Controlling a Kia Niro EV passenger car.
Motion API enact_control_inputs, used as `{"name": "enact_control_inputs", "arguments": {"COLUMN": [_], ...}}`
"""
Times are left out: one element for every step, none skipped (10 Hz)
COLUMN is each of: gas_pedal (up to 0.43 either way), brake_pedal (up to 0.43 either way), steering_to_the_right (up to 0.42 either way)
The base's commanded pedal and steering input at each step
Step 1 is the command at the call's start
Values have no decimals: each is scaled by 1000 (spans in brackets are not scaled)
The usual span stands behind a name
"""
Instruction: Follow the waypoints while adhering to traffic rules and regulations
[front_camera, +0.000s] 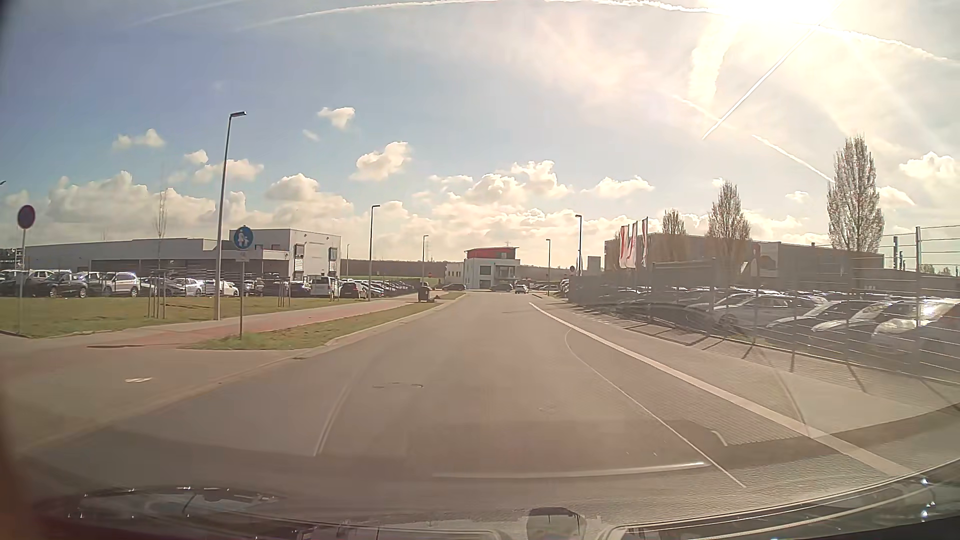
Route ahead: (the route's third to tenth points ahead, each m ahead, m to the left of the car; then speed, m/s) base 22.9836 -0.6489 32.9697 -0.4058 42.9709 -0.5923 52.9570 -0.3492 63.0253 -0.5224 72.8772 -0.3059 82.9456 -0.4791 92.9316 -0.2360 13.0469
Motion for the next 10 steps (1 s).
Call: {"name": "enact_control_inputs", "arguments": {"gas_pedal": [79,67,67,67,67,67,67,67,67,67], "brake_pedal": [0,0,0,0,0,0,0,0,0,0], "steering_to_the_right": [6,5,4,4,4,4,4,4,4,4]}}
